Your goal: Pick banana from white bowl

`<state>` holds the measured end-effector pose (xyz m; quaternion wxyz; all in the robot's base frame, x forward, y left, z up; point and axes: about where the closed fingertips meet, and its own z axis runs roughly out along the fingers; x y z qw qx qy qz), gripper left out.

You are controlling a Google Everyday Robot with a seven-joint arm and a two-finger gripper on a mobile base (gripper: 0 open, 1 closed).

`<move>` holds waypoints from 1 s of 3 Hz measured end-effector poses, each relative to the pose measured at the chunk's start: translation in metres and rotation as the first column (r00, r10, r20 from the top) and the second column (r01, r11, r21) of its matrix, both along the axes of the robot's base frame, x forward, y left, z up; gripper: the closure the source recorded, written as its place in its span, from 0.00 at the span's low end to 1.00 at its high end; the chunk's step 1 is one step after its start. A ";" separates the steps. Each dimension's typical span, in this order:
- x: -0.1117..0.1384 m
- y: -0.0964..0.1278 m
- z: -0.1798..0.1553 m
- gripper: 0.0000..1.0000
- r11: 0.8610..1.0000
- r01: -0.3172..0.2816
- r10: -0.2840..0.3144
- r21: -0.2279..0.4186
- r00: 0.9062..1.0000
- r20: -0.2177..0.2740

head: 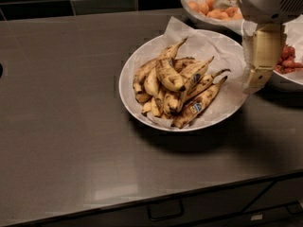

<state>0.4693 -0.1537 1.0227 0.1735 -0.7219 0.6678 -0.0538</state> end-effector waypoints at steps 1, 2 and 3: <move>0.029 0.020 -0.009 0.00 0.977 -0.213 0.212 -0.023 0.977 -0.033; 0.032 0.021 -0.005 0.00 0.981 -0.194 0.195 -0.016 0.981 0.002; 0.032 0.021 -0.005 0.00 0.981 -0.194 0.194 -0.016 0.981 0.002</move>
Offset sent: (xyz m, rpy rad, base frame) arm 0.0198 0.0142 -0.0071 -0.0206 0.0325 0.1556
